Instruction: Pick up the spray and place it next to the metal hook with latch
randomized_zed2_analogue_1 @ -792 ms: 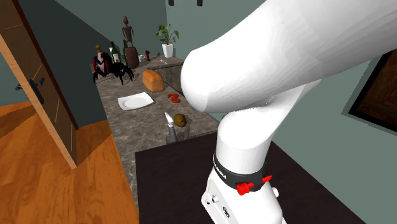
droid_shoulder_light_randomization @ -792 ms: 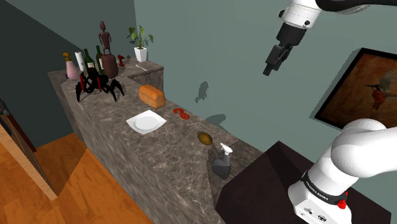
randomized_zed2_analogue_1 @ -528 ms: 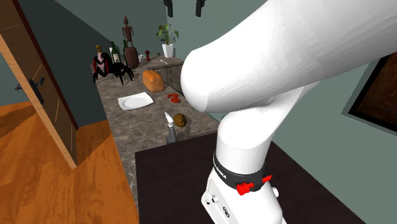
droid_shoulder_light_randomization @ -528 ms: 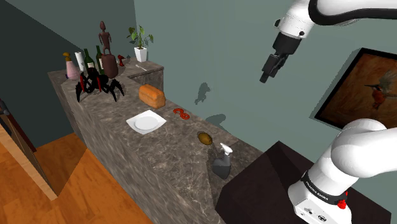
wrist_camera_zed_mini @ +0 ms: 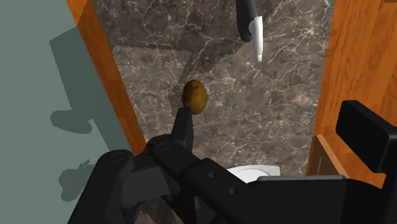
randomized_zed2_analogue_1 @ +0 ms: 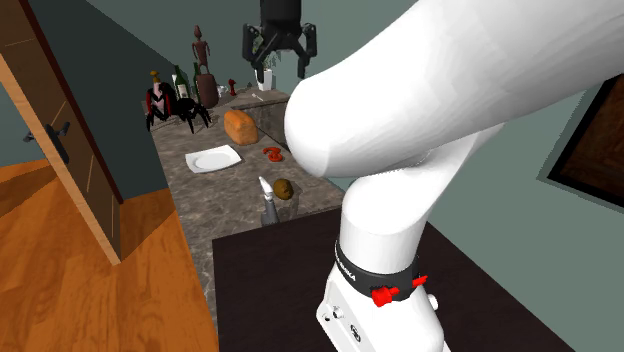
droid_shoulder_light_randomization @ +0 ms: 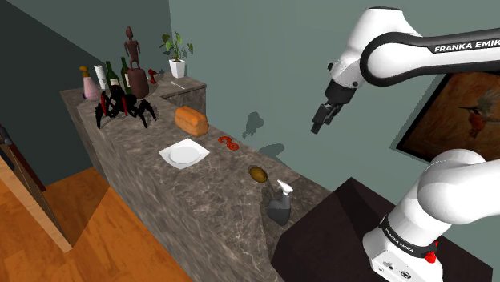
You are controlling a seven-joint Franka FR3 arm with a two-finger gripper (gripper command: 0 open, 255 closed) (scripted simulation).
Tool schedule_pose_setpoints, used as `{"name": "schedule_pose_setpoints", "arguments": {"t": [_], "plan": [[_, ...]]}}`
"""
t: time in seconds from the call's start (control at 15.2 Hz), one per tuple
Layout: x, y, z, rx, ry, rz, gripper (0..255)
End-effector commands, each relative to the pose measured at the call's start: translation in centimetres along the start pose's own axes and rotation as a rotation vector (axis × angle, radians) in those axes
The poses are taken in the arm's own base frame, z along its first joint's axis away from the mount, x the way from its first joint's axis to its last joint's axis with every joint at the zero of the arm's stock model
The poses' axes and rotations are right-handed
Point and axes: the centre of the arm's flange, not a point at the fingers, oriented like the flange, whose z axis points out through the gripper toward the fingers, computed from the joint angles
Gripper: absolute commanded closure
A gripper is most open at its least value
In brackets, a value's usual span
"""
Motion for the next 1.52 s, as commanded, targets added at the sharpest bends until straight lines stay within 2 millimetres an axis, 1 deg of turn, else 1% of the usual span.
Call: {"name": "schedule_pose_setpoints", "arguments": {"t": [0.0, 1.19, 1.45], "plan": [[-0.4, -0.5, 2.7, -0.002, 0.003, 0.003, 0], [-1.7, -5.0, 26.0, -0.010, 0.006, 0.021, 0], [-1.7, -5.0, 27.8, -0.011, 0.006, 0.021, 0]]}}
